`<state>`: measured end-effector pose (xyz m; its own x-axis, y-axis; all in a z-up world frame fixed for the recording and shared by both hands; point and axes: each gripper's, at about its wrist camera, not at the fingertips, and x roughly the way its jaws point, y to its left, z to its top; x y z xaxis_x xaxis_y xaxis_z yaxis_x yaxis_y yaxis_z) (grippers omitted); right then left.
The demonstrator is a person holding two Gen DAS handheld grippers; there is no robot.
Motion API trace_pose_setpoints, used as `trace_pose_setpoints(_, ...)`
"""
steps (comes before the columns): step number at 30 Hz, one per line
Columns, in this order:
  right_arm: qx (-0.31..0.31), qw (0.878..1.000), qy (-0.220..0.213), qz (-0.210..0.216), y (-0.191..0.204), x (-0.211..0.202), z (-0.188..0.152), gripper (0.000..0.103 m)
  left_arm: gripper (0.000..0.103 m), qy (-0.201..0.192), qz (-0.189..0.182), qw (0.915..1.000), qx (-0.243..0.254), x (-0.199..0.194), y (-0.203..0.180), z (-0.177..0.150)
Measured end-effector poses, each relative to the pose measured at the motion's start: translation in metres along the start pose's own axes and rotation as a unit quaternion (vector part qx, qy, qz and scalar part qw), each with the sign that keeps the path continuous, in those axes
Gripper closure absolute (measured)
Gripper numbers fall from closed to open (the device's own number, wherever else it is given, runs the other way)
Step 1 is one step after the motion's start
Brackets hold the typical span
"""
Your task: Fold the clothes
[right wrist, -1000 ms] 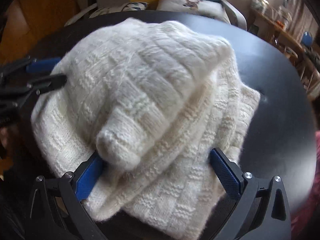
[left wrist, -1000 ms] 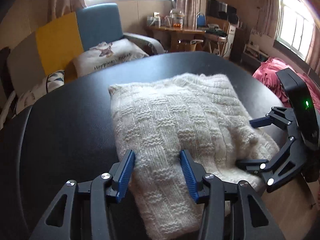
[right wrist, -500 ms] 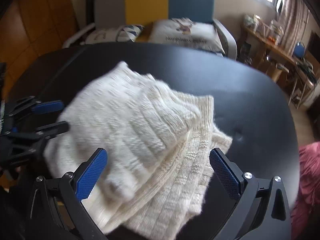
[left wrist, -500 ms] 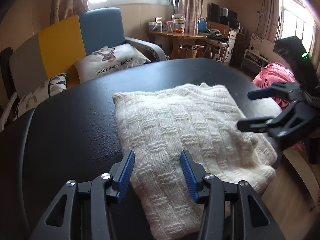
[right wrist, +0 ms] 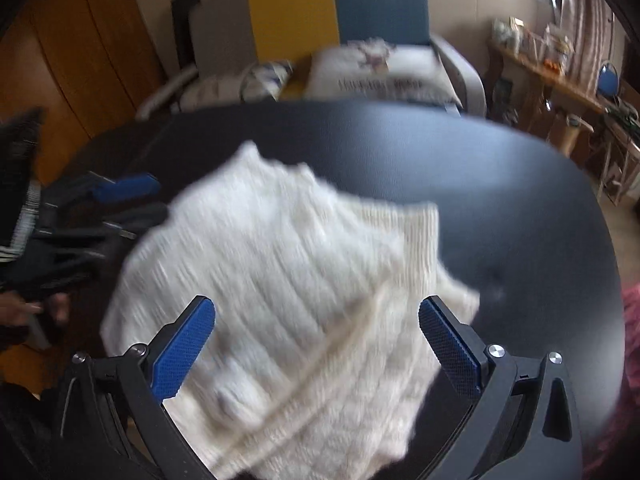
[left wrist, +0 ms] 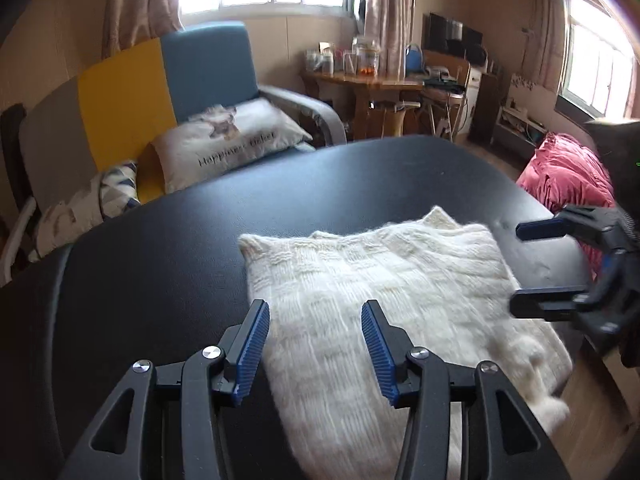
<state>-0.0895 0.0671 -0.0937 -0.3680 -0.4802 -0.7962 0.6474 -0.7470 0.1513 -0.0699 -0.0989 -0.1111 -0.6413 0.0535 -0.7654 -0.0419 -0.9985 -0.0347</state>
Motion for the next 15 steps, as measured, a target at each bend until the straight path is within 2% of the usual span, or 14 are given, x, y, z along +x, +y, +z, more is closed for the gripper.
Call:
trace_pose_setpoints(2, -0.011, 1.0, 0.007, 0.011, 0.0, 0.014, 0.006, 0.0, 0.054, 0.026, -0.015, 0.9995, -0.014, 0.018, 0.003, 0.0)
trace_pose_setpoints(5, -0.013, 0.995, 0.098, 0.012, -0.009, 0.066, -0.004, 0.0, 0.053, 0.02, -0.031, 0.9991, -0.02, 0.02, 0.011, 0.004)
trace_pose_setpoints(6, -0.002, 0.994, 0.101, 0.03, -0.013, 0.071, -0.005, 0.0, 0.053, 0.014, -0.033, 0.999, -0.026, 0.017, 0.017, 0.008)
trace_pose_setpoints(8, 0.015, 0.995, 0.083, 0.049, -0.023, 0.064, 0.003, 0.0, 0.053, 0.0, -0.035, 0.9984, -0.045, 0.011, 0.034, 0.016)
trace_pose_setpoints(9, 0.009, 0.997, 0.067, 0.042, -0.025, 0.056, 0.011, 0.0, 0.053, -0.006, -0.034, 0.9974, -0.063, 0.009, 0.046, 0.02)
trace_pose_setpoints(11, -0.006, 0.999, 0.038, 0.039, -0.026, 0.043, 0.025, 0.0, 0.053, -0.016, -0.031, 0.9943, -0.101, 0.007, 0.073, 0.029)
trace_pose_setpoints(13, -0.032, 0.998, 0.009, 0.052, -0.02, 0.032, 0.042, 0.0, 0.055, -0.015, -0.025, 0.9917, -0.126, 0.012, 0.094, 0.035)
trace_pose_setpoints(15, -0.056, 0.997, 0.003, 0.051, -0.012, 0.038, 0.052, 0.0, 0.055, -0.006, -0.027, 0.9903, -0.136, 0.022, 0.103, 0.039)
